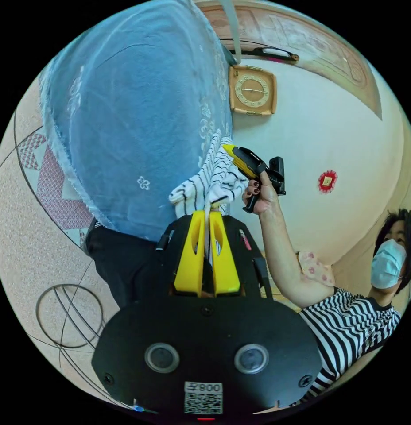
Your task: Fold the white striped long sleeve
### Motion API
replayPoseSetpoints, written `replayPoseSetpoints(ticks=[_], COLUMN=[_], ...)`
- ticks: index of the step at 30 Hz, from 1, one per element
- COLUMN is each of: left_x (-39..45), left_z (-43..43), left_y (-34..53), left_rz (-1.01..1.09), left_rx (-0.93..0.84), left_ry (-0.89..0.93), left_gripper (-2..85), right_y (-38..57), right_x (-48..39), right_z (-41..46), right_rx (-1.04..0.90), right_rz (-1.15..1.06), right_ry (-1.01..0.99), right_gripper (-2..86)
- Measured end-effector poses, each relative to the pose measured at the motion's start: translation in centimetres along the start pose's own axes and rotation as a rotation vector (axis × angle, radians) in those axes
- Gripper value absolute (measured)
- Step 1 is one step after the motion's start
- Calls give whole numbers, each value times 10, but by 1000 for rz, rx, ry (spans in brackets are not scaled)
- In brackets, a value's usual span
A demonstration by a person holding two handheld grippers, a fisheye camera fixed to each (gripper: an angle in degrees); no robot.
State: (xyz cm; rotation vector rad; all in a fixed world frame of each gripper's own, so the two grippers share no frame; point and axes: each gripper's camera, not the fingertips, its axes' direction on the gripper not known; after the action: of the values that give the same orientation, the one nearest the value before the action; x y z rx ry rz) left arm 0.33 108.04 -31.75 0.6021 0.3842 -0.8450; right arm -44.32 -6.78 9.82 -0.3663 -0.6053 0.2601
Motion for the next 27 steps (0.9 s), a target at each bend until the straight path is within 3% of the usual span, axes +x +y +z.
replayPoseSetpoints(ticks=[6, 12, 19, 27], left_x=[-14, -19, -25, -39], left_z=[-49, -84, -99, -116], left_y=[-21, -37, -53, -62], left_rz=[9, 27, 37, -4], left_rx=[-2, -27, -58, -97], left_ry=[-25, -29, -42, -16], left_gripper=[18, 23, 34, 102], right_y=[-10, -5, -15, 37], right_x=[-28, -36, -16, -4], right_z=[-14, -27, 25, -10], right_rx=[51, 154, -21, 113], right_rz=[-67, -86, -17, -90], right_ry=[-2, -174, -129, -241], right_gripper=[55, 33, 9, 11])
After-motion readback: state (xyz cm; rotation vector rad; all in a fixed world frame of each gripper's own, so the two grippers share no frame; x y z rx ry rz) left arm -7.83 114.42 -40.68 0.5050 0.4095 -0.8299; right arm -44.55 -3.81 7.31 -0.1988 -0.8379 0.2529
